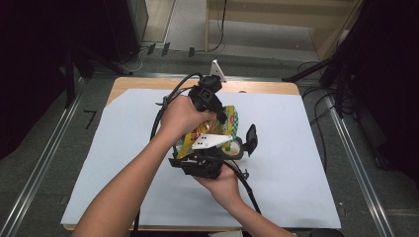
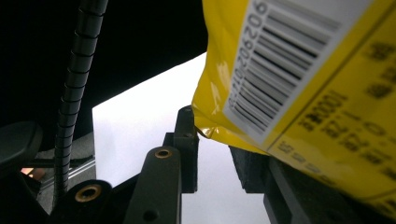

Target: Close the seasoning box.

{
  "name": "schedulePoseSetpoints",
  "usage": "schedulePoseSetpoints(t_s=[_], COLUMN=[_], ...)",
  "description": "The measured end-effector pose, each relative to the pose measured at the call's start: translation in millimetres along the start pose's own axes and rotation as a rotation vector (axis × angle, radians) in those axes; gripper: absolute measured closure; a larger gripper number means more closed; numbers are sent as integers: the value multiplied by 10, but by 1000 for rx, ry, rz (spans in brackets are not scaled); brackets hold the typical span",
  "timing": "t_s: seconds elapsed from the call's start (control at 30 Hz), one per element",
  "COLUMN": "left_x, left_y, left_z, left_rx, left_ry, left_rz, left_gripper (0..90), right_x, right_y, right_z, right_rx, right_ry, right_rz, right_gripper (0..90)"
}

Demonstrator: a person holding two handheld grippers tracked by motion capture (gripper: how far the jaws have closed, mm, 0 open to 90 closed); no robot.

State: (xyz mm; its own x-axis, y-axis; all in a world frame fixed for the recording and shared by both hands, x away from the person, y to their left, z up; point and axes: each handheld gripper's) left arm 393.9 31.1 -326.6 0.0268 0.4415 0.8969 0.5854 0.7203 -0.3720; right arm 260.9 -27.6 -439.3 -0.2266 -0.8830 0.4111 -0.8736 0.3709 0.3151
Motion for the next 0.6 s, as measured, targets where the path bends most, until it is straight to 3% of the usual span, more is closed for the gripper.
schedulePoseSetpoints(t_s=[0.6], left_x=[3], left_y=[-24], left_z=[-25], left_rx=[-9], left_ry=[13], left_rz=[-7], left_gripper=[769], right_x=[8], right_y=[1], right_z=[-4], right_rx=[-10], right_ry=[-15], right_rz=[-5], right_gripper=[742])
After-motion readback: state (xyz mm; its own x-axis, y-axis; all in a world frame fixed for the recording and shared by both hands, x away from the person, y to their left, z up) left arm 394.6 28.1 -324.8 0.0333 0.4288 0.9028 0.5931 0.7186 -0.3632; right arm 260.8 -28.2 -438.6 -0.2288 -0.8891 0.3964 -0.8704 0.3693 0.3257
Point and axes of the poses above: each handheld gripper's, and its own axes: x roughly backward along the jaws, z roughly out of its underside, y roughly to its left, and after that the axes turned 2 degrees about y, right-handed
